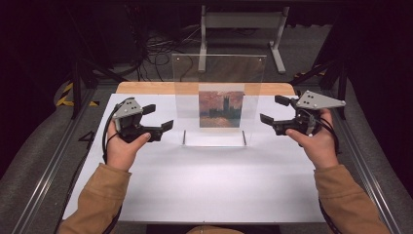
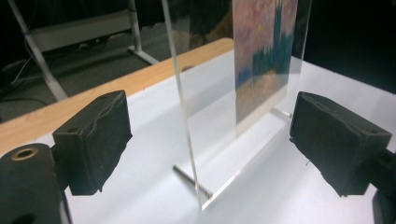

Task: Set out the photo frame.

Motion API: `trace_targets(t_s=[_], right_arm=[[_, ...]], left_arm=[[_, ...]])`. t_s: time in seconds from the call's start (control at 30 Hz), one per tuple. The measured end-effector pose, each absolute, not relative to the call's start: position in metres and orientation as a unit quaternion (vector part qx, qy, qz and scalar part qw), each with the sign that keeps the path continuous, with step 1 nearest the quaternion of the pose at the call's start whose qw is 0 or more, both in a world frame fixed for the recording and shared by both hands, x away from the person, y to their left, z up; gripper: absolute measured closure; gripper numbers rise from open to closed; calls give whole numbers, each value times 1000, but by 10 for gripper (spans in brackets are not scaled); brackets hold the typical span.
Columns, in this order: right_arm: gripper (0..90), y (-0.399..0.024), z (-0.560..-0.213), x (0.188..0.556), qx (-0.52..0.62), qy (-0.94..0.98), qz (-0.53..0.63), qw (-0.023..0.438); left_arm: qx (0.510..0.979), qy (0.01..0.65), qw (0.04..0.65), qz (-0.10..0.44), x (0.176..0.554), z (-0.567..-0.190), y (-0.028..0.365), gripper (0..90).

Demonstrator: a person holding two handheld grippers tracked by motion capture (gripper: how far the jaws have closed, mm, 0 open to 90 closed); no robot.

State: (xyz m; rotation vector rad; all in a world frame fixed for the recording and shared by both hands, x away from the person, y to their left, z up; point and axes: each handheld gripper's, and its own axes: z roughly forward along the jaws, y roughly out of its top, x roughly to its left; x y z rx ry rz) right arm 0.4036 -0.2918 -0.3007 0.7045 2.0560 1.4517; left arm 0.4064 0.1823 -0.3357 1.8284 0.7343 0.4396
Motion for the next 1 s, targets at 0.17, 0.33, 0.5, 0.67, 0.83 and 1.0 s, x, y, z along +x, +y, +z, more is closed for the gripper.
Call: trace_targets(t_s=[0.17,0.33,0.5,0.67,0.83,1.0], right_arm=[[180,-307,-305,389,274,757,530,268],[177,-325,-314,374,285,758,526,258],[174,-336,-328,366,298,755,529,247],[172,-343,-347,360,312,747,538,235],[171,-343,-371,355,311,755,527,234],[172,-344,-394,352,316,750,531,235]], left_arm=[[768,313,525,191,392,-339,201,123],[770,313,521,193,375,-345,216,118],[772,319,515,195,362,-360,225,116],[767,332,517,186,354,-384,234,116],[759,348,521,178,351,-413,241,115],[749,356,529,177,348,-433,244,111]])
